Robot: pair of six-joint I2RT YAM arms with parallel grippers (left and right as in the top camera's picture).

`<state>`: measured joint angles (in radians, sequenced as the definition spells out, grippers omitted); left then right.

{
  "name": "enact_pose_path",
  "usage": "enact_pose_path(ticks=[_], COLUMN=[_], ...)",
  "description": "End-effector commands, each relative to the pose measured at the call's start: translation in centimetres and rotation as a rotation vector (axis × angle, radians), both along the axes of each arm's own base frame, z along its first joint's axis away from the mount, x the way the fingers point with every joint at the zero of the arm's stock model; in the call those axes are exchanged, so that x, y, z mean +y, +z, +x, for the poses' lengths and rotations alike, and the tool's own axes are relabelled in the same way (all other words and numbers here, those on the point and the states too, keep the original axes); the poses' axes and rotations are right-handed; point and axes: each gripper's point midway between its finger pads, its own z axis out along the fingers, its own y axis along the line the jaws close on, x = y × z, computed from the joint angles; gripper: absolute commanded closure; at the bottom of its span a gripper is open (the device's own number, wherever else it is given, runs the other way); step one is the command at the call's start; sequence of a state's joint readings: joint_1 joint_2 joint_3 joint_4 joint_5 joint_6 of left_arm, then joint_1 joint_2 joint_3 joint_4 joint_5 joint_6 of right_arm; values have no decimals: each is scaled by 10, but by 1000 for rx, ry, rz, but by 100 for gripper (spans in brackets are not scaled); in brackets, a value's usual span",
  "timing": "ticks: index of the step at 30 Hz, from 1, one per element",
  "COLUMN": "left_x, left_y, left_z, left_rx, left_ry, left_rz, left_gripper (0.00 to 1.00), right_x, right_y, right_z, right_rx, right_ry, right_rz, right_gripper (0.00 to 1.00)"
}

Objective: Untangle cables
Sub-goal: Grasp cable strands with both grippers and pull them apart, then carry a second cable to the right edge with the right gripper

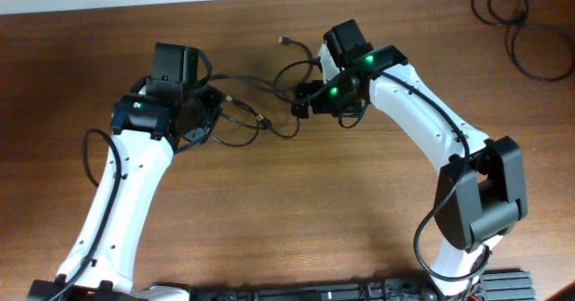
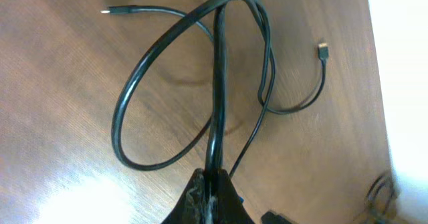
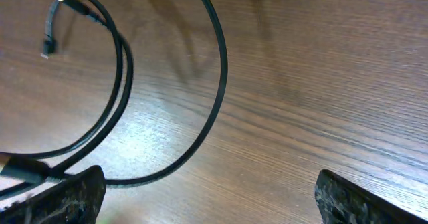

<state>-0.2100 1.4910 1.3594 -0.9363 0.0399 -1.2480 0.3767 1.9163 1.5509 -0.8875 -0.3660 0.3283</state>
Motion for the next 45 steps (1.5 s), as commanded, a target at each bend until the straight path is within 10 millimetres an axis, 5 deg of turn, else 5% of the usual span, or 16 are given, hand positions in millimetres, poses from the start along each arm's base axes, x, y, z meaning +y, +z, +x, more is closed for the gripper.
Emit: enact_pose_path(ticks=[1,5,9,12,17,19,20,21,24,27,30,33,36,38,41,45], left_x=[9,23,17,22,11,11,9,9,40,109,151,172,226,230,153,75], left_y=[12,8,25,37,37,37,38,40,52,68,68,67,62,59,41,-15], left_z=[2,-4,23,39,38,38,38,39,41,37,31,26,-6,-9,12,22], left_rx=[12,50,-65,-137,-105,-105,-101,-109,-176,-269,-292,-282,-167,-157,-170,-14], left_ry=[371,706,692,700,664,663,655,654,614,557,441,267,426,433,45,-196], left_rz=[-158,-250,-323,-367,-412,-413,-424,-429,-361,-200,-18,231,467,438,237,197], left_gripper=[95,100,100,100,100,100,100,100,100,100,100,100,100,100,100,100], right_x=[27,28,28,66,151,165,166,161,90,-95,-219,-308,-378,-373,-331,-203], right_y=[6,2,-19,-54,-11,-16,-19,-22,-54,-57,-29,-7,0,-1,4,9], right_z=[-19,-39,-41,-42,-22,-32,-35,-31,-21,-16,-30,-46,-76,-73,-47,-18], right_rx=[16,86,318,410,211,184,175,114,12,-34,-37,-52,1,3,-89,-269], right_ry=[165,187,-250,-463,-459,-478,-478,-430,-289,-477,-675,-853,-1072,-1022,-745,-95], right_rz=[126,111,126,326,638,606,590,561,308,-191,-396,-455,-446,-328,-229,-264], right_gripper=[1,1,1,1,2,30,77,96,96,96,96,96,96,96,96,96])
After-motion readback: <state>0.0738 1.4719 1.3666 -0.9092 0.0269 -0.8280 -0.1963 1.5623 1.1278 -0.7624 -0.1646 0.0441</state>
